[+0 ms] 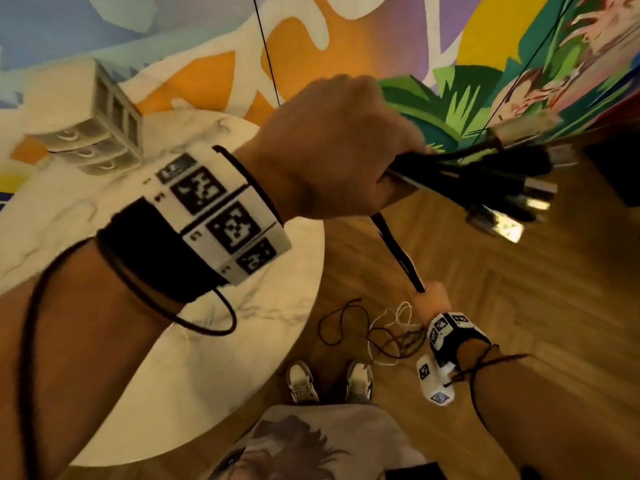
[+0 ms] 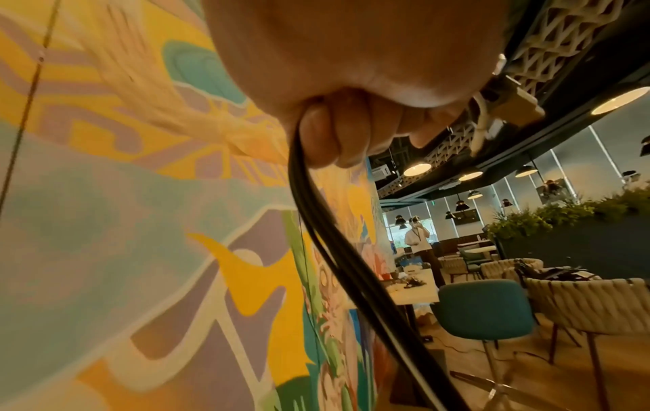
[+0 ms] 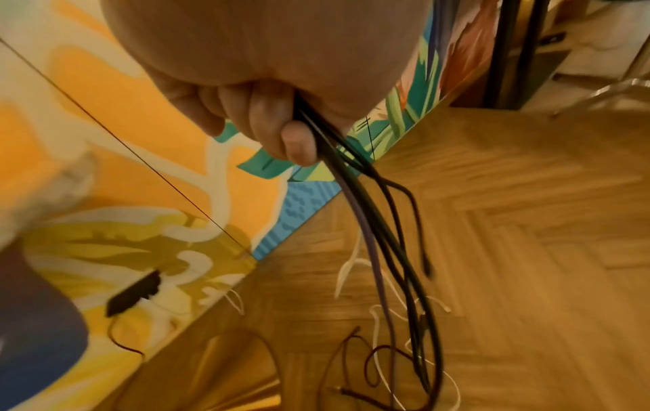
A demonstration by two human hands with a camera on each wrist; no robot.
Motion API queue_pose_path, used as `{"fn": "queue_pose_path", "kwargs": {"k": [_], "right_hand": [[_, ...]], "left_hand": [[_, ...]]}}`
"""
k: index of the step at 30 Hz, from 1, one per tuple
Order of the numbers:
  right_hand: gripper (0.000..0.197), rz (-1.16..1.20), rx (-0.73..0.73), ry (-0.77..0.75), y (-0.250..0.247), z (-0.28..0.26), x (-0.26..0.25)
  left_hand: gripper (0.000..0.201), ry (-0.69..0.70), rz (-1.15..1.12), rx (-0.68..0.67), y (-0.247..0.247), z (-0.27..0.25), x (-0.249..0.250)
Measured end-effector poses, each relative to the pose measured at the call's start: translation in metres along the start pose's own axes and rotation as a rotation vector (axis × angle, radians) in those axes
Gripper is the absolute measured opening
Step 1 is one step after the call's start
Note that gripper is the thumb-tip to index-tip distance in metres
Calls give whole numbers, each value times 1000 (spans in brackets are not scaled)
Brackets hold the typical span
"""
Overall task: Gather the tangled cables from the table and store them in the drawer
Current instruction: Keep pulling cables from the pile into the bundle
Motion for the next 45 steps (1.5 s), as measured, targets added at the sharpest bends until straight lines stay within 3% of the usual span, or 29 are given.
{"fn": "queue_pose_path", "kwargs": {"k": [4,7,11,14,19,23,31,34,38,40,41,43,45], "right_hand": [[34,-108,-14,109,-11,10,27],[32,-168,-133,150,-6,15,37],[30,-132,-253,154,-5,12,49],[38,-159,-217,201,-14,8,56],[43,-285,-111,128,-29,20,34],[62,-337,-159,177,-29,19,38],[49,-469,-307,77,-28,21,41],[47,-485,-271,-57,-33,19,9],[7,-276,-113,-320,-53,3,-66],[22,58,-1,-479,-71,-24,-105],[33,270,-12,-564,-78,-43,-126],[49,590,-154,-722,-84,-80,-163],[66,670,-271,-793,-79,-97,-187]], "left_hand": [[34,34,112,71,-6,-3,3],[35,6,163,163,-20,0,-4],[35,-11,189,162,-30,-1,-8],[37,-34,186,174,-37,-1,-17],[41,-33,231,220,-32,0,-15],[39,-58,178,221,-25,3,-9],[34,-57,-4,211,6,8,0],[34,-34,-134,195,26,9,7],[37,-94,-271,171,62,11,11],[32,-206,-414,151,77,12,2],[32,-291,-486,157,85,13,-6],[26,-475,-600,76,103,13,-22],[9,-573,-668,-80,123,7,-28]]}}
Point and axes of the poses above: each hand's wrist, its own z-axis towards the middle knuckle, its own y-axis out of the palm, x = y × z, the point moved 5 cm from there along z, towards the middle knuckle, and after that the axes turned 13 degrees about -y, right-handed, at the moved point
